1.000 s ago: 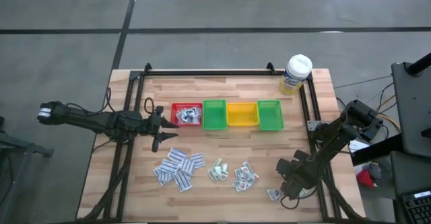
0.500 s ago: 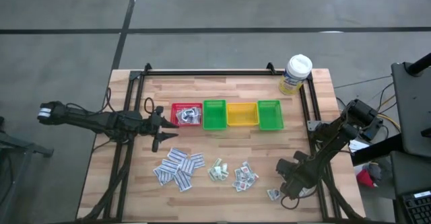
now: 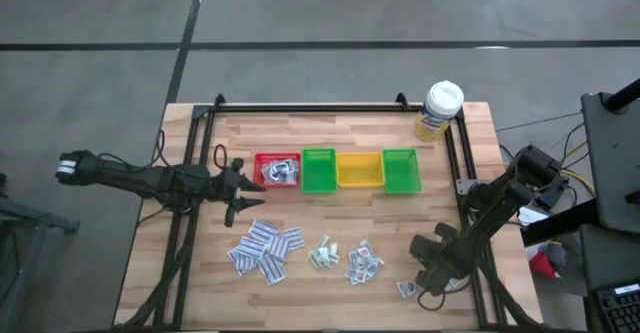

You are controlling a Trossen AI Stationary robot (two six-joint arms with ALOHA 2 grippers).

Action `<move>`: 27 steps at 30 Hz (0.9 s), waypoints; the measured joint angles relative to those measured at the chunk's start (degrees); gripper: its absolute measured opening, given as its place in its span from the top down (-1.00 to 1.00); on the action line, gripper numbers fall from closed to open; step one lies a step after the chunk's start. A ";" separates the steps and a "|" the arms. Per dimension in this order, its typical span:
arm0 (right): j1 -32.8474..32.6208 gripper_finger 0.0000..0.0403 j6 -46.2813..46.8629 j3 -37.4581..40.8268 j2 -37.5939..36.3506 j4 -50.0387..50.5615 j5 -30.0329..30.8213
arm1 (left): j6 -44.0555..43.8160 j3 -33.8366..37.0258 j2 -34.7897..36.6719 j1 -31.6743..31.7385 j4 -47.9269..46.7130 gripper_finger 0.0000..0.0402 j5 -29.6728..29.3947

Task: Pick & Place First Aid Supplies
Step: Put the alcohol pad into the red basket

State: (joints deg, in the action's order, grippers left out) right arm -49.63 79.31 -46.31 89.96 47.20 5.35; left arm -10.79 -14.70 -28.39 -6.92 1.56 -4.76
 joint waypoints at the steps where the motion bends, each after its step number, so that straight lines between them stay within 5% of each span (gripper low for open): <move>1: 0.02 0.96 0.00 -0.07 -0.52 -0.09 1.85 | 0.00 0.00 -0.19 0.00 0.88 0.21 0.46; 10: 0.96 0.96 -3.16 -2.89 -4.62 -0.26 27.70 | -0.46 0.00 -4.46 0.00 11.55 0.21 2.70; 27: 13.74 0.96 -26.45 -9.92 -0.06 -5.75 55.84 | -1.71 -0.06 -22.15 -0.48 33.89 0.21 2.67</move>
State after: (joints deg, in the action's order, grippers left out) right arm -35.89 52.86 -56.23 89.90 41.44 61.18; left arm -12.50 -14.76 -50.54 -7.40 35.45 -2.09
